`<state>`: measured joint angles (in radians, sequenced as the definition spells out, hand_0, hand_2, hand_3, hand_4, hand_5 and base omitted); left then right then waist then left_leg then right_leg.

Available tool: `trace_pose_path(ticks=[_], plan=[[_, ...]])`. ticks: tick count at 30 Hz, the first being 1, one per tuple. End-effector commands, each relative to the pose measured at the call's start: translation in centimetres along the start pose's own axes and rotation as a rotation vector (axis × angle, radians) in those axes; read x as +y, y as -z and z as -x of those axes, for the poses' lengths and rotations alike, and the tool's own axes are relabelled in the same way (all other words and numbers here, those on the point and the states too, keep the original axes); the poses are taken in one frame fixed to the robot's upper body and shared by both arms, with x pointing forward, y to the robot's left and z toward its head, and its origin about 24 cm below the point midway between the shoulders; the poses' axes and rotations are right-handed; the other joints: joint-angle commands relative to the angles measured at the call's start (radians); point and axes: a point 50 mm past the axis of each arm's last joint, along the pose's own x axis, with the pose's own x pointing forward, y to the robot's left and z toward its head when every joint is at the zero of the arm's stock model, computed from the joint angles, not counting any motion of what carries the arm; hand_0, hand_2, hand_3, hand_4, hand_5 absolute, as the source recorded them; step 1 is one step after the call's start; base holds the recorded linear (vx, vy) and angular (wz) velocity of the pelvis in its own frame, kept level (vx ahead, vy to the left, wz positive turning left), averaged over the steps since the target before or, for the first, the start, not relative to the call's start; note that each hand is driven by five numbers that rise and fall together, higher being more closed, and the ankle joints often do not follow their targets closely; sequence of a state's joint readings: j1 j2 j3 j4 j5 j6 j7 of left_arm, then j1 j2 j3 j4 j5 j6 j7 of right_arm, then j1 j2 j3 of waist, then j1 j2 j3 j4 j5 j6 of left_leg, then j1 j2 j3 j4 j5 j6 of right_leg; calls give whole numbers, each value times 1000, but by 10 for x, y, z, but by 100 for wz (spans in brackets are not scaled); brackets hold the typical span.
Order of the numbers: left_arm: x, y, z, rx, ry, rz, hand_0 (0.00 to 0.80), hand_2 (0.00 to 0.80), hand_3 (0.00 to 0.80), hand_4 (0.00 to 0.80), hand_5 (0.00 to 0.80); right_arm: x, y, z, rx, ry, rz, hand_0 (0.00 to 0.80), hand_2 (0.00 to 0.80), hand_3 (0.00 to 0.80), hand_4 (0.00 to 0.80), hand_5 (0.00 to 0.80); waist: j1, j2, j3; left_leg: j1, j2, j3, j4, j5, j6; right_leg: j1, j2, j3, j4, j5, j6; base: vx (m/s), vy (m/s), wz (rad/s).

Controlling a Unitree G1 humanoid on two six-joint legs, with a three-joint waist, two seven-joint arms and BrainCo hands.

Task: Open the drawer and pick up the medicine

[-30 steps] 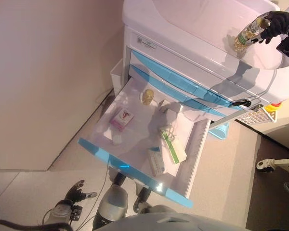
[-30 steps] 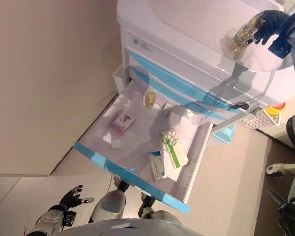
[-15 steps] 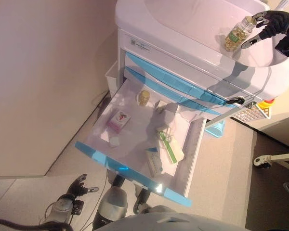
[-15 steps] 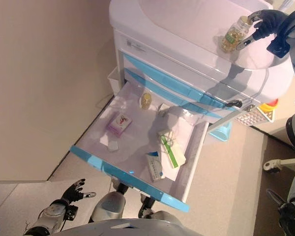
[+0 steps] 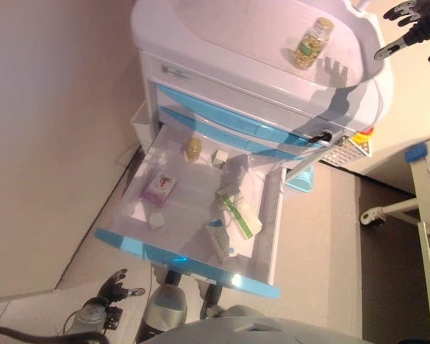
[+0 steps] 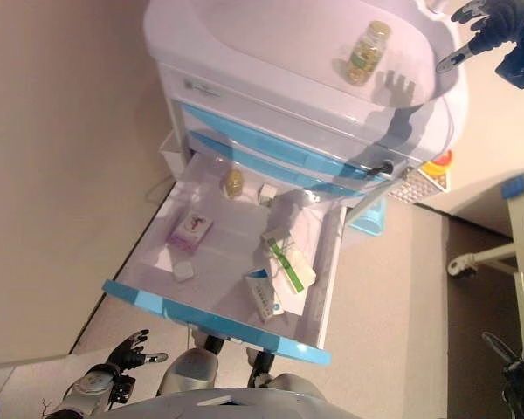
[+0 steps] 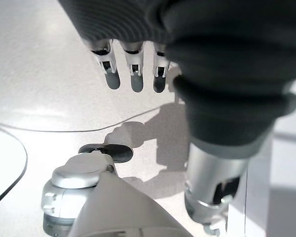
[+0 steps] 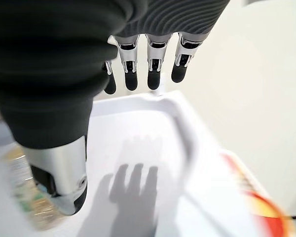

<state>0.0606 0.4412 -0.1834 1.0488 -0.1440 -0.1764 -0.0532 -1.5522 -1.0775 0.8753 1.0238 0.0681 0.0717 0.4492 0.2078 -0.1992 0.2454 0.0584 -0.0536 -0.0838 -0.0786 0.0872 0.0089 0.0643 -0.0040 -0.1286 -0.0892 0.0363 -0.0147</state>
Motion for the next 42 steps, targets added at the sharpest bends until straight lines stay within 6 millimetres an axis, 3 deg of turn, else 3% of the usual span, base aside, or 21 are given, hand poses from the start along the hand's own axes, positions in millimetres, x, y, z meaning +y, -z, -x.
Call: trace_pose_path(ticks=[1,6,8,11,15,16,17,19,21,26,28,29,34,40,42], plan=[[-9,20,6,64,45,-68,0,0,0,0,0,-36,22,23,51,173,-15,0,0,0,0,0,-34,22,-109,8,-51,-42,17,-114,26,14,6,1,87,-45,64,-81,29,-29],[-18,13,2,51,87,-82,0,0,0,0,0,-35,59,35,54,364,-155,0,0,0,0,0,-77,64,-109,17,-50,13,37,-137,32,5,-8,29,91,-37,79,-88,52,-24],[-23,11,1,48,99,-71,0,0,0,0,0,-22,76,36,52,410,-248,0,0,0,0,0,-94,82,-106,19,-49,28,47,-149,35,-1,-11,45,94,-36,86,-79,68,-31],[-33,8,0,43,126,-57,0,0,0,0,0,29,105,35,40,423,-428,0,0,0,0,0,-137,112,-95,26,-46,52,51,-161,40,-14,-12,75,104,-34,92,-81,42,-28],[-39,7,-2,48,124,-29,0,0,0,0,0,144,131,45,11,340,-689,0,0,0,0,0,-195,139,-63,23,-39,79,57,-169,49,-52,-12,125,145,-39,97,-85,20,-33],[-40,7,-2,48,121,-19,0,0,0,0,0,161,133,48,17,328,-715,0,0,0,0,0,-204,142,-58,23,-39,82,57,-171,51,-59,-10,133,153,-41,98,-82,-8,-40],[-41,4,-3,42,113,1,0,0,0,0,0,199,135,60,16,334,-756,0,0,0,0,0,-221,150,-41,20,-36,90,59,-172,56,-75,-10,145,172,-44,100,-100,-23,-44],[-46,1,-4,26,110,11,0,0,0,0,0,238,144,78,73,328,-801,0,0,0,0,0,-247,160,-11,11,-33,105,72,-177,61,-105,-8,161,203,-46,102,-119,-24,-48],[-46,-8,-6,-8,97,31,0,0,0,0,0,262,147,87,124,326,-832,0,0,0,0,0,-269,167,26,-7,-33,128,97,-182,65,-130,-8,172,229,-48,100,-152,-3,-53],[-41,-53,-15,-176,79,10,0,0,0,0,0,287,149,93,191,320,-799,0,0,0,0,0,-289,184,134,-88,-34,158,156,-178,64,-194,-6,174,276,-53,91,-199,-10,-46],[-40,-60,-15,-204,79,-9,0,0,0,0,0,291,150,93,208,315,-798,0,0,0,0,0,-289,187,148,-99,-33,162,160,-176,64,-205,-4,173,282,-53,89,-138,-20,-12],[-37,-85,-16,-297,75,-62,0,0,0,0,0,302,150,94,246,297,-797,0,0,0,0,0,-292,196,197,-131,-29,172,174,-169,62,-234,1,168,297,-54,83,-166,-20,-4],[-25,-143,-11,-495,62,-150,0,0,0,0,0,330,150,99,318,212,-730,0,0,0,0,0,-298,217,275,-225,-22,195,227,-153,56,-305,6,154,319,-48,62,-125,2,-1],[-7,-197,4,-680,50,-190,0,0,0,0,0,368,149,112,355,22,-666,0,0,0,0,0,-295,237,275,-367,-32,180,329,-163,57,-440,-2,134,415,-69,38,-9,18,0],[11,-219,13,-737,31,-203,0,0,0,0,0,375,152,116,365,-25,-641,0,0,0,0,0,-301,245,275,-404,-37,181,366,-174,60,-481,-3,129,452,-84,29,48,63,-1]])
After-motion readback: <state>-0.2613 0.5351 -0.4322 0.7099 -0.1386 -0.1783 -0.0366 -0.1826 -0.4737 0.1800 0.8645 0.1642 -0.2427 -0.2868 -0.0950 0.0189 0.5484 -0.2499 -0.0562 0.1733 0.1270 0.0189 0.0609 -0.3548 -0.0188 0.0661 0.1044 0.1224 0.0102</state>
